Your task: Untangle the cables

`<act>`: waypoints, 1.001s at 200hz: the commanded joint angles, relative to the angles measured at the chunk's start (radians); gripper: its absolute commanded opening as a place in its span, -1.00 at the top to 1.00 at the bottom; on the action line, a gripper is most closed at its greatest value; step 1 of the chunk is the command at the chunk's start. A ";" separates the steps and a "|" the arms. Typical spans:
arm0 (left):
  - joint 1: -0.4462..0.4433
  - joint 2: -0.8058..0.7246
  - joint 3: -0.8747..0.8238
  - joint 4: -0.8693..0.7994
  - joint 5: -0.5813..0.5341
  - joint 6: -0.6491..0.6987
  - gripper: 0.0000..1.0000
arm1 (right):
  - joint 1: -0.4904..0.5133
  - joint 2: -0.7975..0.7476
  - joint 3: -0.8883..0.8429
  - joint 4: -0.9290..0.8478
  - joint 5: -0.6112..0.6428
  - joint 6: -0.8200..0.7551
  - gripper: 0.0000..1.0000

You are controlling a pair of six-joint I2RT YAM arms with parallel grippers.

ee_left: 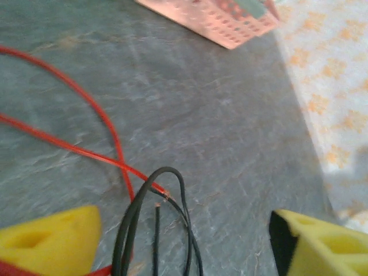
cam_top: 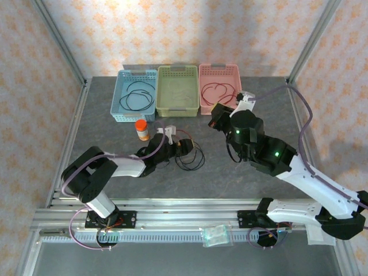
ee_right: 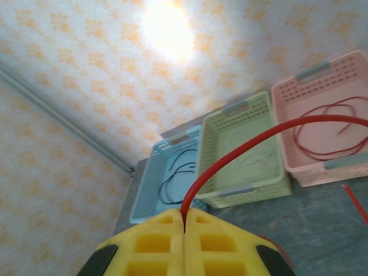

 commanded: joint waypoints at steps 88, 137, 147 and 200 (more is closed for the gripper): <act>-0.008 -0.240 0.097 -0.663 -0.277 0.146 -0.99 | -0.286 0.191 0.127 -0.128 -0.149 -0.127 1.00; -0.005 -0.392 0.058 -0.628 -0.270 0.178 -0.98 | -0.430 0.338 0.167 -0.033 -0.283 -0.222 1.00; -0.005 -0.409 0.062 -0.610 -0.268 0.179 -0.98 | -0.458 0.381 0.191 -0.017 -0.310 -0.236 1.00; 0.012 -0.358 0.176 -0.525 -0.249 0.236 -0.99 | -0.555 0.673 0.443 -0.020 -0.420 -0.265 1.00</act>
